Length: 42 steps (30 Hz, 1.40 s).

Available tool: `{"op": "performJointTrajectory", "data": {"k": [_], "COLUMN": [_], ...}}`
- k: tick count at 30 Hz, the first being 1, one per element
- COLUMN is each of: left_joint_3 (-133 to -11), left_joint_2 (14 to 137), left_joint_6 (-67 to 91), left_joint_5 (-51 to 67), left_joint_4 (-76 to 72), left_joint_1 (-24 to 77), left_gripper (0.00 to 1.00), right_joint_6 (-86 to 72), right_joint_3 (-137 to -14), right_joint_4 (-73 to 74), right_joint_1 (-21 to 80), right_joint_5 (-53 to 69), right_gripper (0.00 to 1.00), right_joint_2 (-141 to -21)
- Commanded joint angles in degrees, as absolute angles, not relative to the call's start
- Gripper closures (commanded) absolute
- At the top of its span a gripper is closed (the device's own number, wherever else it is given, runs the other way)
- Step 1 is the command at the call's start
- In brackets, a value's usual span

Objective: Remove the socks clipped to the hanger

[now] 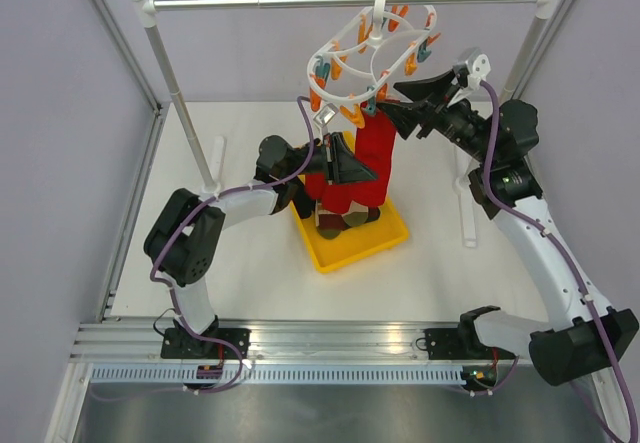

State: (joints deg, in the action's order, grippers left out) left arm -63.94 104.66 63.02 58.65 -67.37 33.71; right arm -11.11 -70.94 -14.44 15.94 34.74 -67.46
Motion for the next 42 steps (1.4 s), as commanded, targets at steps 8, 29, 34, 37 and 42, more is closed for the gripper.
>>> {"op": "performJointTrajectory", "data": {"k": [8,29,34,37,42], "left_joint_3": [-63.98,-63.81,-63.46,-62.06,-58.72], "left_joint_2": [102.13,101.87,101.87,101.43,99.5], "left_joint_6": [63.98,64.69,64.34,62.59,57.5], "left_joint_5": [59.94,60.38,60.56,59.68,55.91], "left_joint_4": [-67.68,-67.85,-67.5,-64.96,-55.6], "left_joint_1": [33.4,33.49,33.31,33.14,32.35], "left_gripper": [0.98,0.98,0.98,0.98,0.98], "right_joint_6": [-12.92,-15.38,-14.51,-13.8,-12.48], "right_joint_3": [-75.41,-78.57,-78.57,-78.66,-78.66], "right_joint_4": [-19.77,-21.98,-20.74,-19.69,-17.58], "right_joint_1": [16.96,18.28,18.54,18.63,18.63], "right_joint_5": [37.35,38.32,37.62,37.18,36.39], "right_gripper": [0.4,0.78,0.88,0.9,0.91], "right_joint_2": [-71.19,-73.13,-72.51,-72.33,-71.9]}}
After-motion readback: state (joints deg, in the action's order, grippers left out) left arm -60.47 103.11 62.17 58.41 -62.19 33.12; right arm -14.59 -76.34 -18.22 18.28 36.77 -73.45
